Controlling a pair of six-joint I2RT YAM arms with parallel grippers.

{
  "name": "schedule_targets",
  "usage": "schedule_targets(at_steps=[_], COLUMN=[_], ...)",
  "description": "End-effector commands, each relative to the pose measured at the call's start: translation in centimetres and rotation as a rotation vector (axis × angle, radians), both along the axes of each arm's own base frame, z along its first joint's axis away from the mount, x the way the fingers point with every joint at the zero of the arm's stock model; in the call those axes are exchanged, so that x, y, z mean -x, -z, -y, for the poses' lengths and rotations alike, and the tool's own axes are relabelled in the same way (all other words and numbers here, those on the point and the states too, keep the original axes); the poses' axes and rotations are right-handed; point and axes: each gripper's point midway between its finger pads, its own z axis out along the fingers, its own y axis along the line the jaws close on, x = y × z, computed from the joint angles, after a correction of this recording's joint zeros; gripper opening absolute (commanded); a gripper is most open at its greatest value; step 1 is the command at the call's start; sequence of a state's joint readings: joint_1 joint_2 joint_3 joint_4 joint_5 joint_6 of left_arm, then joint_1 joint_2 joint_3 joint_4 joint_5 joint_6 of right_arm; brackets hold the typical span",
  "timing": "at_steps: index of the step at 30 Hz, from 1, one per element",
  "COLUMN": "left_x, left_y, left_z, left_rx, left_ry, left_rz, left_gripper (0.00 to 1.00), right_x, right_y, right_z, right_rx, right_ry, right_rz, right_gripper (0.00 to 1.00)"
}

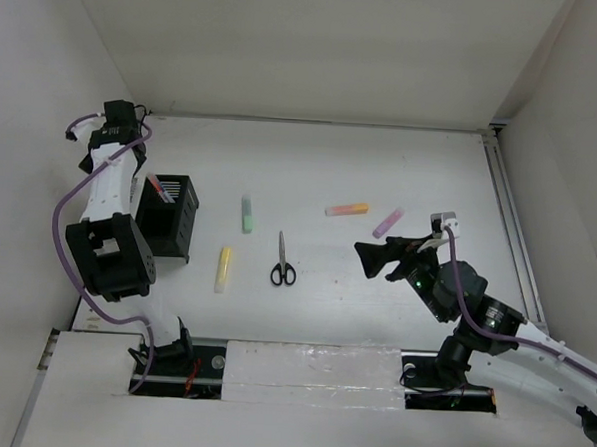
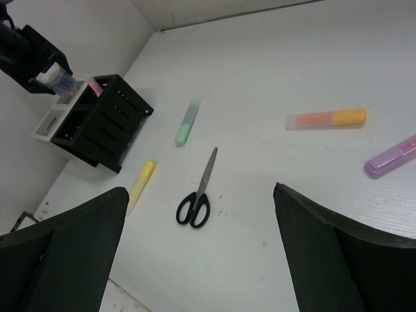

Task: Sort the stationery into containers
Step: Place the stationery in the storage box.

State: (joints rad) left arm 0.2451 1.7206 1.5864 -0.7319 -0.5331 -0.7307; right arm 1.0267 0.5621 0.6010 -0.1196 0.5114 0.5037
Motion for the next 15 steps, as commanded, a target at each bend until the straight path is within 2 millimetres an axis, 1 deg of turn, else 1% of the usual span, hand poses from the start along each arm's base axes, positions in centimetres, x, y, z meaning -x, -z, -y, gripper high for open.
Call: schedule_targets(at_steps=[1, 3, 5, 6, 7, 10, 11, 12, 15], left_x=[-0.3, -0.1, -0.1, -0.2, -0.2, 0.1, -0.3, -0.3, -0.4], left_y=[-1.3, -1.0, -1.0, -0.3, -0.3, 0.9, 0.8, 1.2, 1.3], left_z=[-1.5, -2.0, -2.0, -1.9, -1.9, -1.8, -1.7, -1.7, -1.5], left_rx=[0.0, -0.006, -0.007, 0.005, 0.005, 0.017, 0.025, 0.028, 0.035], left_ry=[-0.04, -0.056, -0.056, -0.051, -0.051, -0.059, -0.052, -0.052, -0.047], left_rz=[0.087, 0.076, 0.076, 0.068, 0.068, 0.046, 0.059, 0.051, 0.053], left_gripper=[0.0, 0.0, 0.0, 0.0, 0.0, 0.0, 0.0, 0.0, 0.0], right_x=[-0.1, -0.3, -0.3, -0.2, -0.3, -0.3, -0.3, -0.3, -0.3], right_y=[-3.3, -3.3, -3.0, -3.5, -3.2, -3.2, -3.4, -3.4, -3.7], right_z=[-0.3, -0.5, -0.8, -0.8, -0.9, -0.9, -1.0, -1.0, -1.1], right_rx=[-0.076, -0.078, -0.069, -0.077, -0.069, -0.069, -0.077, -0.077, -0.085], right_ry=[-0.009, -0.009, -0.019, -0.019, -0.019, -0.019, -0.019, -0.019, -0.028], right_rz=[0.053, 0.054, 0.048, 0.053, 0.048, 0.048, 0.053, 0.053, 0.057], right_gripper=[0.99, 0.99, 0.99, 0.99, 0.99, 0.99, 0.99, 0.99, 0.99])
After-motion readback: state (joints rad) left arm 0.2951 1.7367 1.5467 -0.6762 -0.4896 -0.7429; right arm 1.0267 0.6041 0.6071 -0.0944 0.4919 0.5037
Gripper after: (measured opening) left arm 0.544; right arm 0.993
